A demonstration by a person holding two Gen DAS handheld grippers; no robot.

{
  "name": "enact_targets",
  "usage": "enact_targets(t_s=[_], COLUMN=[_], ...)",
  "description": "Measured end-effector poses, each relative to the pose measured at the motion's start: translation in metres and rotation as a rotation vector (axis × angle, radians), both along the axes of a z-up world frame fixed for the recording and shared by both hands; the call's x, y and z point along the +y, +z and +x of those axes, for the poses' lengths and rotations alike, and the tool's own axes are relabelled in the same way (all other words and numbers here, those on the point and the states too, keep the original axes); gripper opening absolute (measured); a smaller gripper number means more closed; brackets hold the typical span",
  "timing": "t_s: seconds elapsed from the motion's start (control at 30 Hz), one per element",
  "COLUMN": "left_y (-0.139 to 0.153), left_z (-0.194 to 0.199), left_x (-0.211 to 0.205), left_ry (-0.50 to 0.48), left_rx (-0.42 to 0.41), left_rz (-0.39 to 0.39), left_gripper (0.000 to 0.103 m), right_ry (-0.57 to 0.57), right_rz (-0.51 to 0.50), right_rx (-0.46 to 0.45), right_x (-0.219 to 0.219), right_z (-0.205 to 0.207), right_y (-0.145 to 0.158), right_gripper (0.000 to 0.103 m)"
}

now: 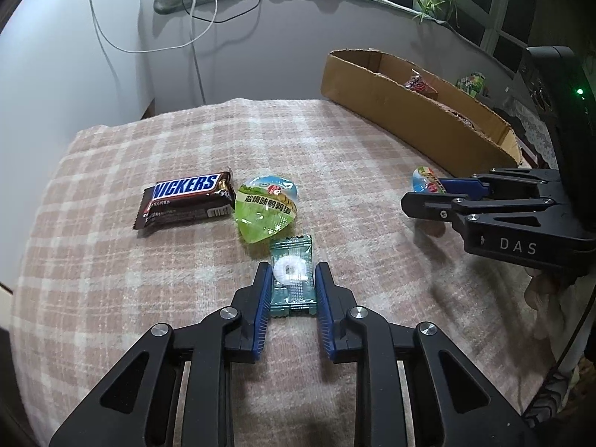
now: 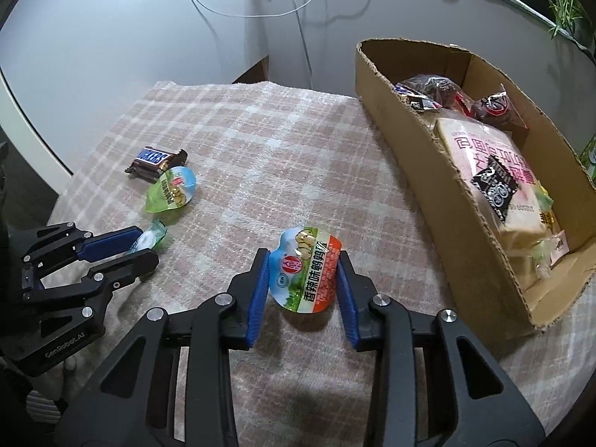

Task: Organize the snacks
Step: 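Grasp the teal mint pack with the left gripper while the right grasps the round jelly cup, then lift the mint pack with the left gripper while the right carries the jelly cup toward the box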

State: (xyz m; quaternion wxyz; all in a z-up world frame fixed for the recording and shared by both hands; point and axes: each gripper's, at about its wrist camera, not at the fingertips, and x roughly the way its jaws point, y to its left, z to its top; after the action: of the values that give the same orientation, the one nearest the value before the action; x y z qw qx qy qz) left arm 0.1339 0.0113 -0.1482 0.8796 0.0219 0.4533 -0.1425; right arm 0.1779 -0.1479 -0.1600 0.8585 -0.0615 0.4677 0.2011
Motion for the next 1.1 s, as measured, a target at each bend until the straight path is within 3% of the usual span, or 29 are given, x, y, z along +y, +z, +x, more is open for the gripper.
enact_targets(t_s=[0.57,1.1], left_y=[0.029,0.065], left_z=[-0.013,-0.006], left_x=[-0.005,-0.042], left_ry=[-0.007,-0.063], left_rx=[-0.053,-0.123], left_rz=[-0.029,-0.03], left_gripper=[0.022,0.022], right_ry=[0.002,-0.03], right_rz=[0.046,0.067], right_rx=[-0.054,-0.115], right_x=[-0.024,-0.07], right_z=[-0.025,-0.029], right_y=[0.04,0.08], right_gripper=[0.036,0.036])
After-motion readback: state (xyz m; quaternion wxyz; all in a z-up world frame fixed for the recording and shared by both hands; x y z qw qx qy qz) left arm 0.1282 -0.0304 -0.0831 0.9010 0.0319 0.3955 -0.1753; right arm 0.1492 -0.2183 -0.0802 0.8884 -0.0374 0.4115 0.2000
